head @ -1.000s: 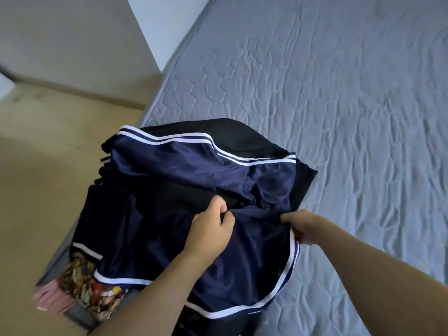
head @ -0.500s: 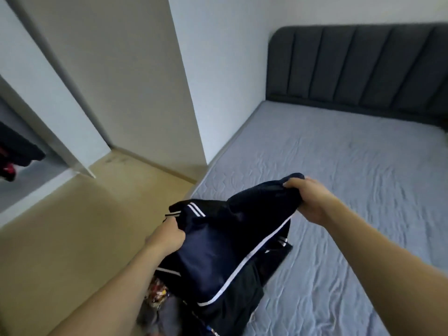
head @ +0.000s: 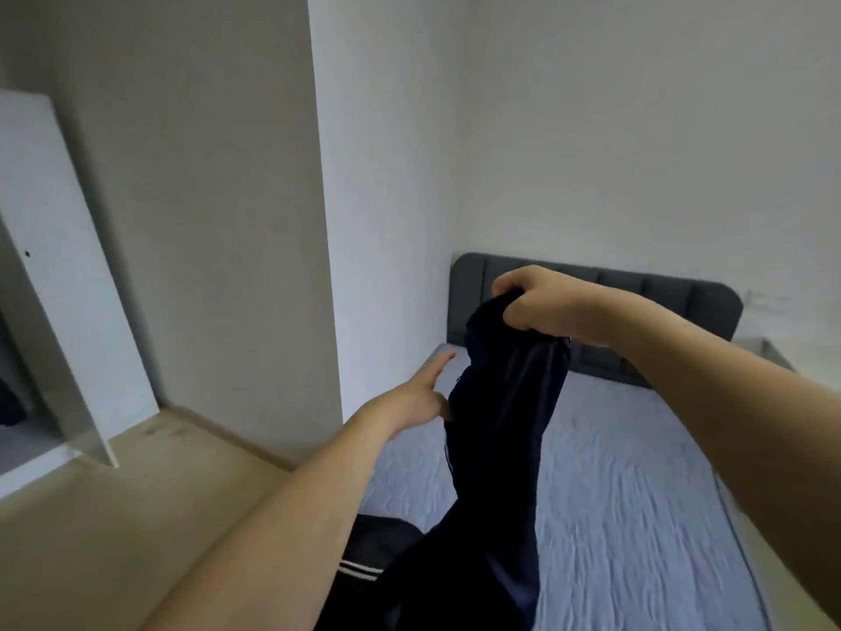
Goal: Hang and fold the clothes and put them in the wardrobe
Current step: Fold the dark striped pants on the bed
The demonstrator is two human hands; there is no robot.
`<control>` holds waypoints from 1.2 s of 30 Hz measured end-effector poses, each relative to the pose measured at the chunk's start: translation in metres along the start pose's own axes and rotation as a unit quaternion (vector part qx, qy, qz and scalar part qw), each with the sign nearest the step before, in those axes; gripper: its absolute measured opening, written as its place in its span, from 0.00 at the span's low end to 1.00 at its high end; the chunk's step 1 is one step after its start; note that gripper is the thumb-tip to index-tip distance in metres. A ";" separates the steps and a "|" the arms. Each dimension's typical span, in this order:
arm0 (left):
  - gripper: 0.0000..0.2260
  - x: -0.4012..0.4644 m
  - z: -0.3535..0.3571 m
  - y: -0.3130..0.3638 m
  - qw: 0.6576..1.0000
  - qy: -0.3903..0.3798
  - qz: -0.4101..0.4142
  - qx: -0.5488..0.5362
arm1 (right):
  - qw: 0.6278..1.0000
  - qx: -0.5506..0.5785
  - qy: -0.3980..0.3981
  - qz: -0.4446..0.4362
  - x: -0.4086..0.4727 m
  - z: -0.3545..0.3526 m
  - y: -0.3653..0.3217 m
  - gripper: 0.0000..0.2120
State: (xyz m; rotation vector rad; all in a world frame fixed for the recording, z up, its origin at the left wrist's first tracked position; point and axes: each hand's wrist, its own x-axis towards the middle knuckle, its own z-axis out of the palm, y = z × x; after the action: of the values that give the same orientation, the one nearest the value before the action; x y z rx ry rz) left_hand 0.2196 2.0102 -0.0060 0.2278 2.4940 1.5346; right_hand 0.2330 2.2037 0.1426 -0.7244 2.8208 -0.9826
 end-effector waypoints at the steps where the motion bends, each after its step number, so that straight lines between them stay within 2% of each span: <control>1: 0.43 -0.002 0.011 0.017 1.000 -0.020 0.024 -0.002 | 0.999 -0.028 0.019 -0.013 -0.011 -0.014 -0.003 0.11; 3: 0.42 -0.005 0.030 0.048 0.998 -0.033 0.055 0.012 | 0.996 -0.053 0.060 -0.035 -0.032 -0.043 -0.004 0.12; 7: 0.36 -0.016 0.061 0.109 0.982 0.087 0.139 0.095 | 0.988 -0.038 0.129 -0.077 -0.076 -0.097 0.018 0.13; 9: 0.29 -0.024 0.081 0.141 0.981 0.074 0.168 0.070 | 0.982 -0.022 0.161 -0.099 -0.096 -0.120 0.034 0.13; 12: 0.14 -0.038 0.119 0.177 0.990 -0.020 0.105 0.090 | 0.967 -0.031 0.222 -0.118 -0.125 -0.148 0.068 0.12; 15: 0.11 -0.049 0.142 0.190 0.986 -0.048 0.022 0.161 | 0.956 -0.063 0.270 -0.092 -0.150 -0.168 0.112 0.10; 17: 0.14 -0.059 0.150 0.201 0.972 -0.028 -0.012 0.233 | 0.963 -0.113 0.240 -0.052 -0.163 -0.175 0.139 0.09; 19: 0.14 -0.064 0.153 0.216 0.950 -0.003 -0.036 0.311 | 0.967 -0.196 0.159 0.005 -0.170 -0.180 0.158 0.08; 21: 0.16 -0.065 0.155 0.235 0.933 0.022 -0.042 0.356 | 0.962 -0.250 0.086 0.066 -0.174 -0.187 0.171 0.02; 24: 0.21 -0.053 0.161 0.258 0.944 0.032 -0.014 0.327 | 0.957 -0.255 0.009 0.140 -0.180 -0.202 0.183 0.16; 26: 0.21 -0.036 0.168 0.265 0.943 0.008 -0.013 0.333 | 0.944 -0.265 -0.060 0.187 -0.181 -0.208 0.191 0.22; 29: 0.20 0.007 0.180 0.254 0.900 -0.046 -0.076 0.426 | 0.906 -0.275 -0.155 0.283 -0.166 -0.208 0.206 0.19; 30: 0.18 0.025 0.184 0.245 0.880 -0.069 -0.097 0.460 | 0.900 -0.274 -0.169 0.295 -0.159 -0.204 0.213 0.15; 32: 0.13 0.066 0.195 0.222 0.845 -0.093 -0.118 0.513 | 0.912 -0.263 -0.150 0.275 -0.137 -0.192 0.231 0.02; 34: 0.06 0.106 0.202 0.195 0.812 -0.052 -0.101 0.572 | 0.914 -0.287 -0.129 0.255 -0.109 -0.174 0.256 0.09; 36: 0.03 0.139 0.201 0.173 0.779 0.023 -0.073 0.623 | 0.910 -0.338 -0.065 0.233 -0.081 -0.154 0.283 0.10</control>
State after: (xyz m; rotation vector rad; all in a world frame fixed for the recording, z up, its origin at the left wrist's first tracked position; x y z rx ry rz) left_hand 0.1398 2.2938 0.0476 0.1541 3.0130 -0.3877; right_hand 0.1563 2.5224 0.0875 -0.0978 2.9662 0.1257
